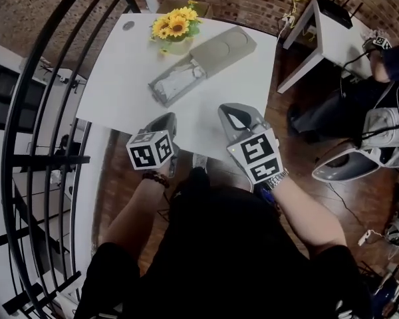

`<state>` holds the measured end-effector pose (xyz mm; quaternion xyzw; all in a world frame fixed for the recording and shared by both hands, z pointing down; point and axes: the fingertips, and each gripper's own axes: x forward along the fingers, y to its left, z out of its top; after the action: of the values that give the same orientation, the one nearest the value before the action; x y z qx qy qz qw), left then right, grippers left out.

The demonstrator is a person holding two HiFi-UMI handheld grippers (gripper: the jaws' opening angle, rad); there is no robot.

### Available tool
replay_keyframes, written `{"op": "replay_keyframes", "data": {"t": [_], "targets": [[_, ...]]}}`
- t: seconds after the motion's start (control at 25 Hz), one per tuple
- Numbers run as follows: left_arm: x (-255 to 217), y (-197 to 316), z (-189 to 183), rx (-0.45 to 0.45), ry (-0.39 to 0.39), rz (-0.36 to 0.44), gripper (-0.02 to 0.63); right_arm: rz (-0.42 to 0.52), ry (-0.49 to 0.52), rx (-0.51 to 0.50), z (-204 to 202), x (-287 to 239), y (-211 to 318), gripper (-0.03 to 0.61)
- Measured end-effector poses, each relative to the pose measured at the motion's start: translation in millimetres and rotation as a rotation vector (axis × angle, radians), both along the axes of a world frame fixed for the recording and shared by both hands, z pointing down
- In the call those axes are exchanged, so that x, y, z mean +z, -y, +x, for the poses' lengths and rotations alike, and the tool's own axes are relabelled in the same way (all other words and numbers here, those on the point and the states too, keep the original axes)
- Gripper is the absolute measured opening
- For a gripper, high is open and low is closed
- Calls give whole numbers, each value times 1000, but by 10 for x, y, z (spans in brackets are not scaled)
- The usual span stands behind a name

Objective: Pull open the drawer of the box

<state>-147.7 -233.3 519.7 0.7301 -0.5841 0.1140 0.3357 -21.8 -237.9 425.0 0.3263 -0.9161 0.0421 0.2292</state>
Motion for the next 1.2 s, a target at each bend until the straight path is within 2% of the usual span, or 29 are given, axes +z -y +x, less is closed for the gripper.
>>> {"op": "replay_keyframes", "data": {"t": [0.2,0.48,0.8,1.2], "targets": [[-414,-410,652,106,74,123,17,37,49,-10,321,-139,-466,-9],[-784,-1035,1242,128,63,186,17,45,122,-20,693,-323,-1027,-9],[-1148,-1487,1331,143,124,246,17,61,185,-35,731,-583,-1422,-9],[-1467,-1706,1239,237,230,347,17,105,202,-30,444,-764,-1629,-9]]}}
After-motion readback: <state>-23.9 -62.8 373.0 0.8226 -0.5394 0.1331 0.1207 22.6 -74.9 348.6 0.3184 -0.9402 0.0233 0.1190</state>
